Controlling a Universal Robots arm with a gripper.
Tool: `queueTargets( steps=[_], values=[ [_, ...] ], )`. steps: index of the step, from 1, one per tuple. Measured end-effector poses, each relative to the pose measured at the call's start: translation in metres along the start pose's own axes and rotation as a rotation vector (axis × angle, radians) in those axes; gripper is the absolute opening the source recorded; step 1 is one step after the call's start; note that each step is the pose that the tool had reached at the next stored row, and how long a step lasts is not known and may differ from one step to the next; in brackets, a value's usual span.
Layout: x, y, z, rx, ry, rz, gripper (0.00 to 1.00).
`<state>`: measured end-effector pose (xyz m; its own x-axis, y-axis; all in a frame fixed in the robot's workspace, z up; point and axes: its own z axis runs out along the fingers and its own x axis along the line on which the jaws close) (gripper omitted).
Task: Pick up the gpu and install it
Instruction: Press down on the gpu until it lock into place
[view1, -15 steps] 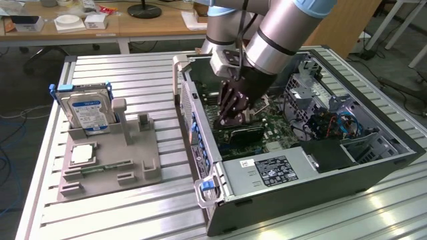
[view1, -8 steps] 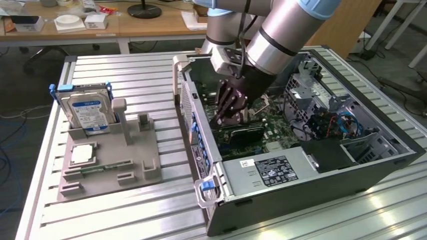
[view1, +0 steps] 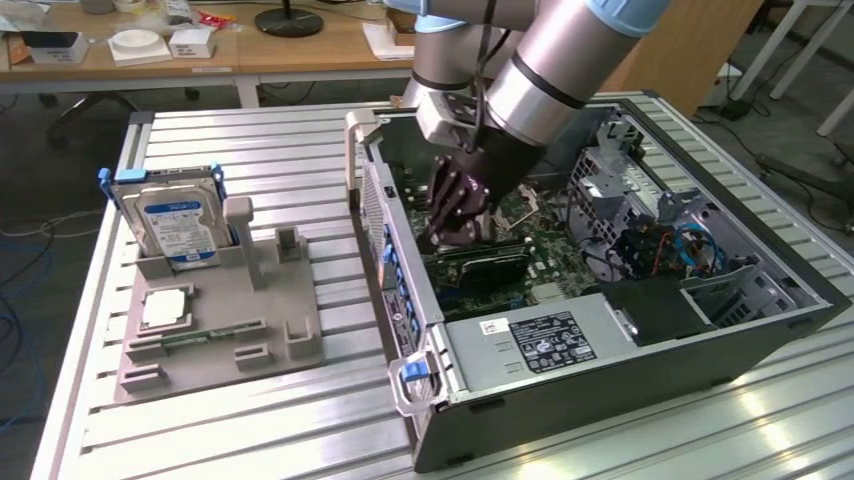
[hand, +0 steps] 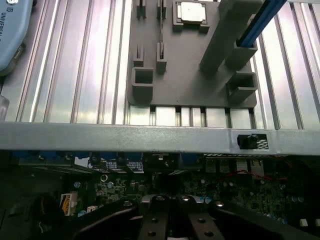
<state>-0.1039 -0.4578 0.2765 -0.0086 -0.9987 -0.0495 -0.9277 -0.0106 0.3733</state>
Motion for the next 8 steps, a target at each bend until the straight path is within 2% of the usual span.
queueTargets(
  steps=[8],
  values=[
    [-0.0002,0.0047,0.0023,-0.0002,0.0000,0.000,0.10]
  ],
)
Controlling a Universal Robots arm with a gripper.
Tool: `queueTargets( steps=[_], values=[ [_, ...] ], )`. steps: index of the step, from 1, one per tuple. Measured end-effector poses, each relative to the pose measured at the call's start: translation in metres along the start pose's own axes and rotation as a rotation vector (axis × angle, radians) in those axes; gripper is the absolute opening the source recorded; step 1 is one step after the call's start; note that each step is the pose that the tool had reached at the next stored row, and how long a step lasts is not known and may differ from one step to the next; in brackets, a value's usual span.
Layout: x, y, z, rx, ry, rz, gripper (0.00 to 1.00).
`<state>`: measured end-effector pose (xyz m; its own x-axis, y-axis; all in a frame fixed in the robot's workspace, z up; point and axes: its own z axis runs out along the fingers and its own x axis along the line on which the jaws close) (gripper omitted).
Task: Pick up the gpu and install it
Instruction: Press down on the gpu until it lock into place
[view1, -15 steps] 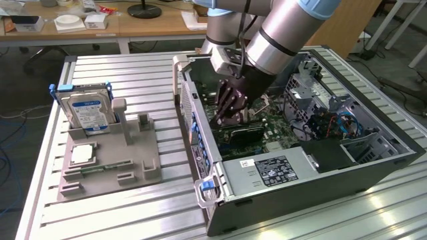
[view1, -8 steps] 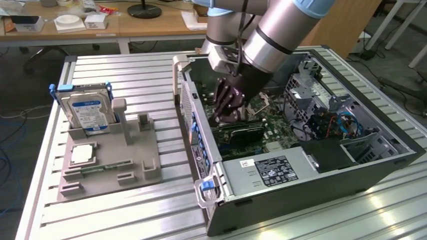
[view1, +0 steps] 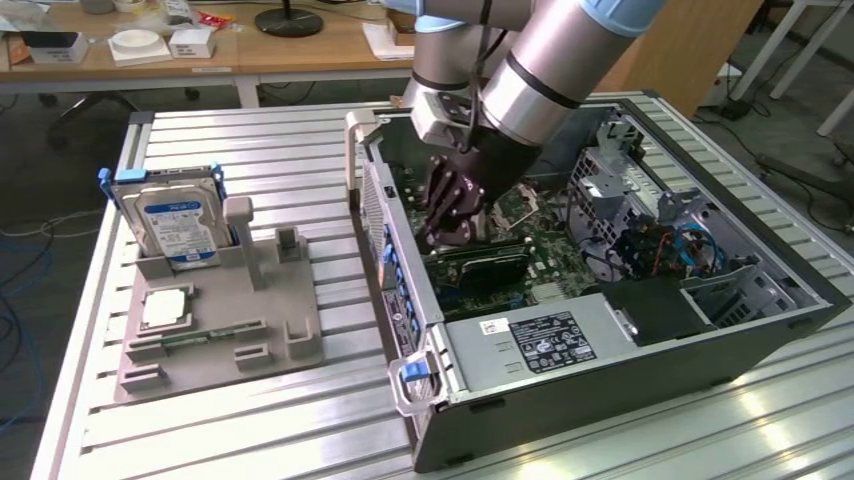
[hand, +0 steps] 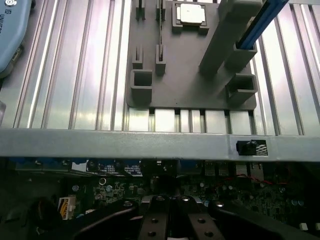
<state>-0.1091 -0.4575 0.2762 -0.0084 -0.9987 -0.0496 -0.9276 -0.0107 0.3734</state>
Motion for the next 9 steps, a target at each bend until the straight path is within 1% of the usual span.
queueTargets(
  steps=[4,6,9],
  values=[
    [0.0000,0.0001,0.0013,-0.0007,0.0001,0.000,0.10],
    [0.0000,-0.0010,0.0023,-0.0025,-0.0001,0.000,0.10],
    [-0.0002,-0.0069,0.0011,-0.0037,-0.0002,0.000,0.10]
  ],
)
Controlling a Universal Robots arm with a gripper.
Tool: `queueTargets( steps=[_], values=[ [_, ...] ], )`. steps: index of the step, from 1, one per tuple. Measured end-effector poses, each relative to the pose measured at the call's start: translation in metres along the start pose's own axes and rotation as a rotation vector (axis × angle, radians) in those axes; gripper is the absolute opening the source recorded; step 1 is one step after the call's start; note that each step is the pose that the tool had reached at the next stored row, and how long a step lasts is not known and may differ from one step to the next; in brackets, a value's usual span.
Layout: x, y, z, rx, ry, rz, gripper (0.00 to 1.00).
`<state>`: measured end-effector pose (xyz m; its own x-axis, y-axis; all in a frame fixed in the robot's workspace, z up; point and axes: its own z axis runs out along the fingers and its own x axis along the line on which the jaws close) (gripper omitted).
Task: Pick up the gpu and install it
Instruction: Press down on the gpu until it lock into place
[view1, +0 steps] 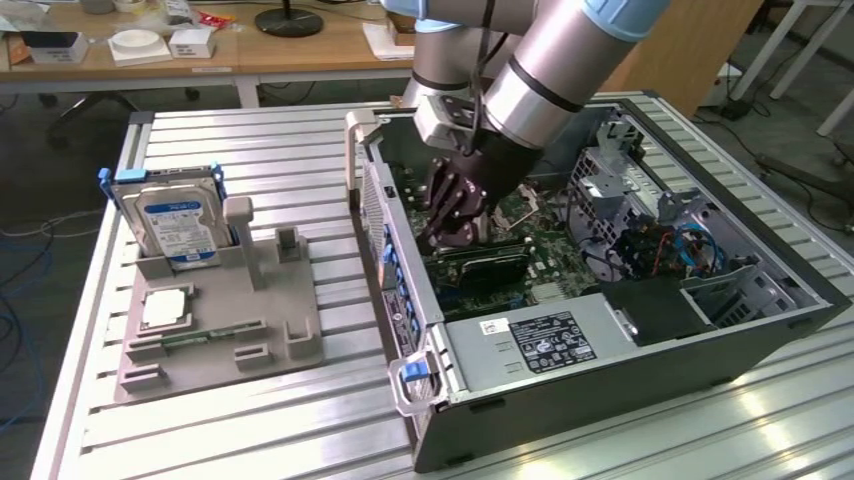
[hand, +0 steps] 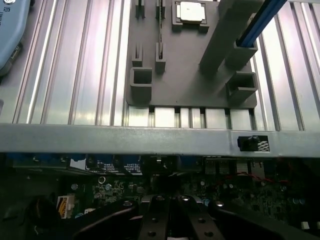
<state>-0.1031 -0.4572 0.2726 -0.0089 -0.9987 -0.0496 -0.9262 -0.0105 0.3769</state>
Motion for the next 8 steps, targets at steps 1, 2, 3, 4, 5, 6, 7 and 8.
queueTargets(
  steps=[1,2,3,4,5,6,7,8],
  values=[
    [0.000,-0.0016,-0.0006,-0.0008,0.0000,0.000,0.10],
    [0.000,-0.0032,-0.0013,-0.0031,0.0000,0.000,0.10],
    [0.000,-0.0045,-0.0016,-0.0105,-0.0004,0.000,0.10],
    [0.000,-0.0055,-0.0021,-0.0215,-0.0004,0.001,0.10],
    [0.000,-0.0070,-0.0028,-0.0339,-0.0004,0.002,0.10],
    [0.000,-0.0087,-0.0035,-0.0453,-0.0004,0.002,0.10],
    [0.000,-0.0106,-0.0043,-0.0574,-0.0005,0.003,0.10],
    [0.000,-0.0127,-0.0052,-0.0689,-0.0006,0.003,0.10]
  ],
)
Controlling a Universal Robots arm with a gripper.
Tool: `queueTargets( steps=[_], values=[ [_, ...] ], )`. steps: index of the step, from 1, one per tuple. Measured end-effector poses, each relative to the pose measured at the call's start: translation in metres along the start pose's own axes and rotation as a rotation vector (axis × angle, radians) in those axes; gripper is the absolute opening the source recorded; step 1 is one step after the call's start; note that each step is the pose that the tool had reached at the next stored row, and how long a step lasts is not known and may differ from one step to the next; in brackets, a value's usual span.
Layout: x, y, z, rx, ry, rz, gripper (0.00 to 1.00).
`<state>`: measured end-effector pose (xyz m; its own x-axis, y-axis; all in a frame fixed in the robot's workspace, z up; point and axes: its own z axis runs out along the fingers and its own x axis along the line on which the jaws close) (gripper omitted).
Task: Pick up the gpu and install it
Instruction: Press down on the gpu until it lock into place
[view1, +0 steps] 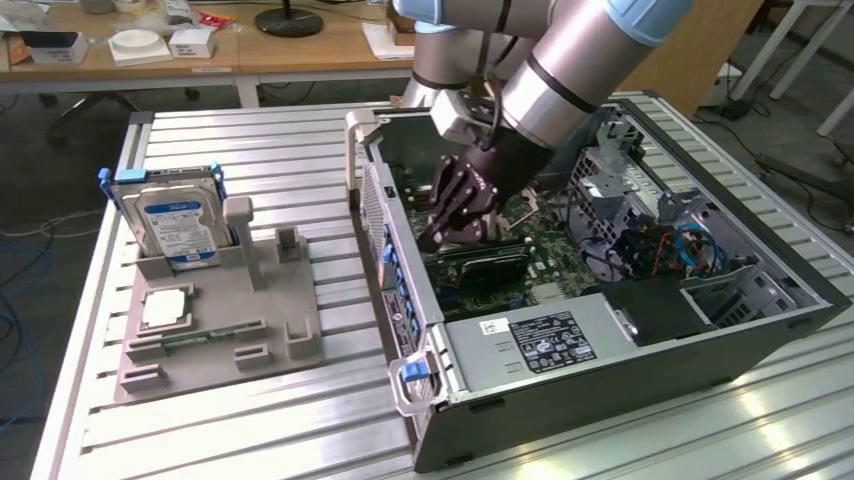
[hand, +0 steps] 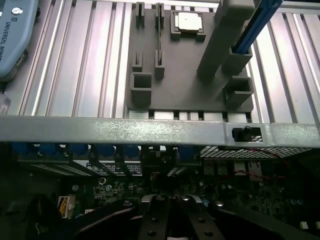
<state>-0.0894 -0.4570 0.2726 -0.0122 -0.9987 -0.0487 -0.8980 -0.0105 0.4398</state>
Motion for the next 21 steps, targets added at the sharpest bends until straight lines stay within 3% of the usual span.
queueTargets(
  steps=[2,5,6,7,11,21],
  values=[
    [-0.0001,-0.0033,-0.0015,-0.0258,-0.0005,0.001,0.10],
    [-0.0001,-0.0046,-0.0022,-0.0805,-0.0009,0.004,0.10],
    [-0.0001,-0.0046,-0.0022,-0.0934,-0.0012,0.004,0.10],
    [-0.0001,-0.0047,-0.0022,-0.0998,-0.0012,0.005,0.10],
    [0.0009,-0.0056,-0.0008,-0.1104,-0.0012,0.005,0.10],
    [0.0012,-0.0089,0.0054,-0.1103,-0.0015,0.005,0.10]
  ],
)
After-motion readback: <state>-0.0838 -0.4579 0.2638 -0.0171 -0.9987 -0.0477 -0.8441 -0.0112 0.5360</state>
